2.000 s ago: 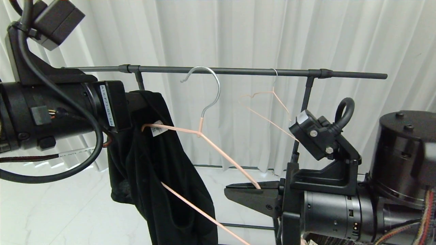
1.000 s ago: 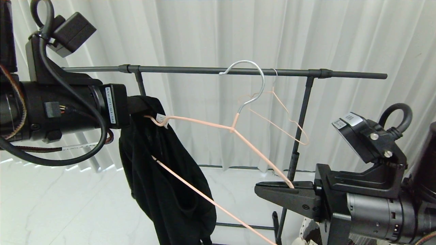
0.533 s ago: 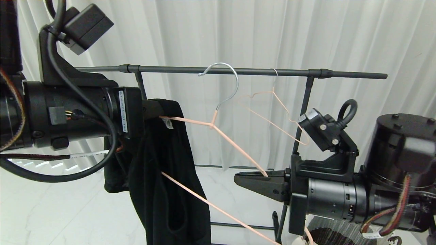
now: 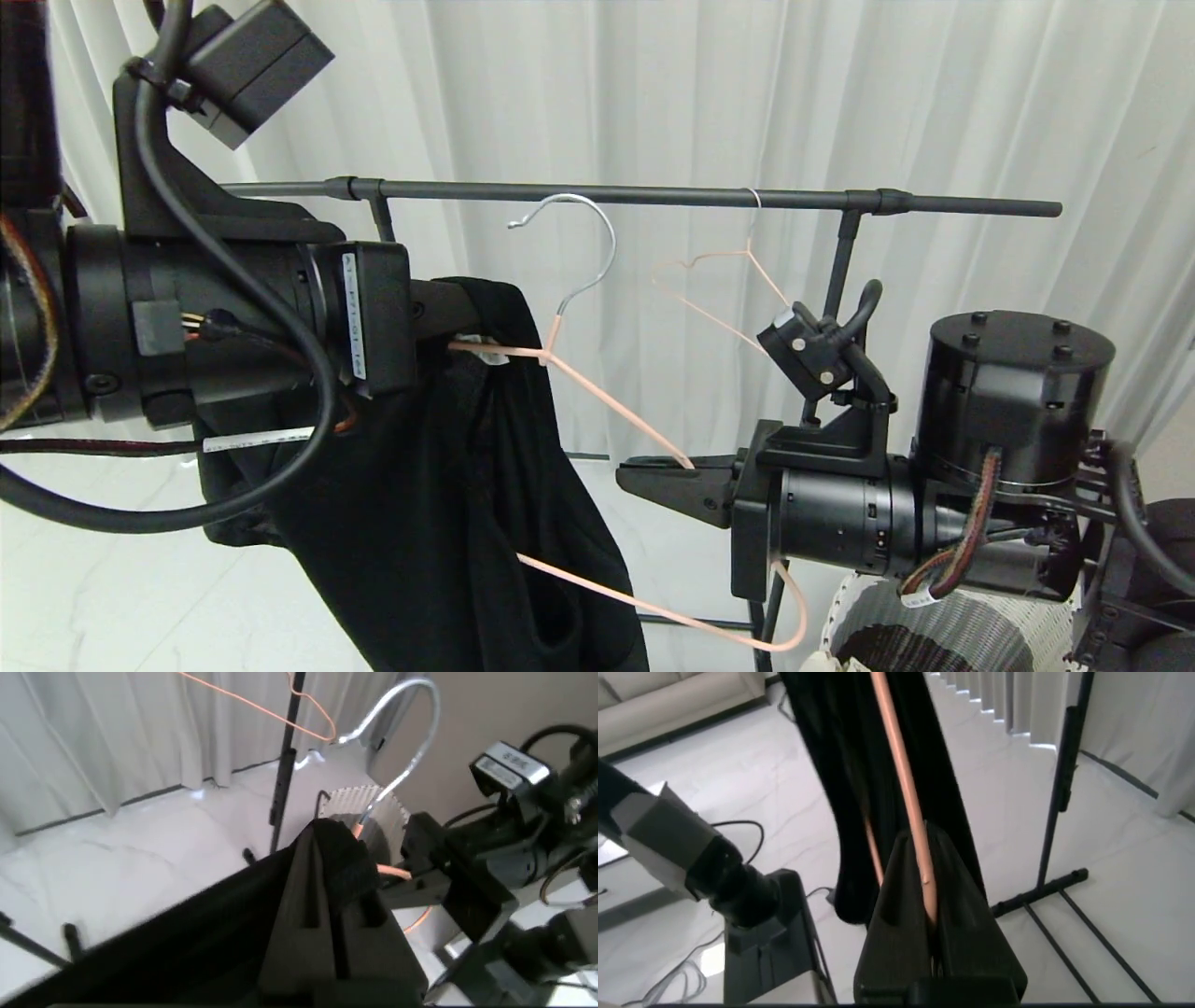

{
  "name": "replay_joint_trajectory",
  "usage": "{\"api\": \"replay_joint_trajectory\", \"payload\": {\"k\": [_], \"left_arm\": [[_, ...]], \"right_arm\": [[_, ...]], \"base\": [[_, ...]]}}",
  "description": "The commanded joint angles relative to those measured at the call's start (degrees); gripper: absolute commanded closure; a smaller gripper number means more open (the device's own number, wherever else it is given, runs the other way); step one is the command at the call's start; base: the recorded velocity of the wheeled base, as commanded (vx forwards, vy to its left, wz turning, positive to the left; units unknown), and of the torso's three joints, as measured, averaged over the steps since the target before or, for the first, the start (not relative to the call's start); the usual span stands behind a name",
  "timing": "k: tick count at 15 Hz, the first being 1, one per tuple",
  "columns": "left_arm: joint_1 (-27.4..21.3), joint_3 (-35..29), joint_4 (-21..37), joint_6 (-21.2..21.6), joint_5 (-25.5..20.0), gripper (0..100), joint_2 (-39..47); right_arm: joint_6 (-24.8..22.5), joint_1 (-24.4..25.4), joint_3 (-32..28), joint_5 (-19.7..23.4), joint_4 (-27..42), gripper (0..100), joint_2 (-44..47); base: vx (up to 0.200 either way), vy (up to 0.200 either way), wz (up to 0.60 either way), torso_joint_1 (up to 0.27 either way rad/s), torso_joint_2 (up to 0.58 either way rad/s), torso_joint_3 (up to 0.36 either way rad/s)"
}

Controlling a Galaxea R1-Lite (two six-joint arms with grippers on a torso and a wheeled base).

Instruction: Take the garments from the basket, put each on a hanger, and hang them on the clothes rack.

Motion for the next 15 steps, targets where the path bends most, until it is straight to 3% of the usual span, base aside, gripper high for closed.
{"api": "replay_joint_trajectory", "payload": {"k": [1, 3, 5, 6, 10, 15], "left_arm": [[0.0, 0.2, 0.0, 1.3, 0.1, 100, 0.0], [0.7, 2.0, -0.1, 9.0, 0.4, 100, 0.1], [4.3, 3.9, -0.3, 17.6, 0.5, 100, 0.5], [5.1, 3.8, -0.4, 19.5, 0.5, 100, 1.0], [5.2, 2.5, -2.7, 19.8, 4.4, 100, 4.4], [0.0, -0.4, -5.5, 17.5, 4.9, 100, 7.0]], "right_arm": [[0.0, -0.9, 0.1, -0.2, 0.0, 100, 1.0], [0.0, -1.9, -0.3, -2.3, 0.0, 100, 0.9], [1.1, -1.8, -1.1, -8.6, 0.0, 100, 1.0], [2.1, -1.7, -1.9, -11.0, 0.0, 100, 1.0], [2.6, -1.5, -4.1, -15.3, 0.1, 100, 1.0], [2.3, -0.4, -5.7, -19.2, 0.3, 100, 1.7]], "base": [[0.0, 0.0, 0.0, 0.0, 0.0, 0.0], [0.0, 0.0, 0.0, 0.0, 0.0, 0.0], [0.0, 0.0, 0.0, 0.0, 0.0, 0.0], [0.0, 0.0, 0.0, 0.0, 0.0, 0.0], [0.0, 0.0, 0.0, 0.0, 0.0, 0.0], [0.0, 0.0, 0.0, 0.0, 0.0, 0.0]]}}
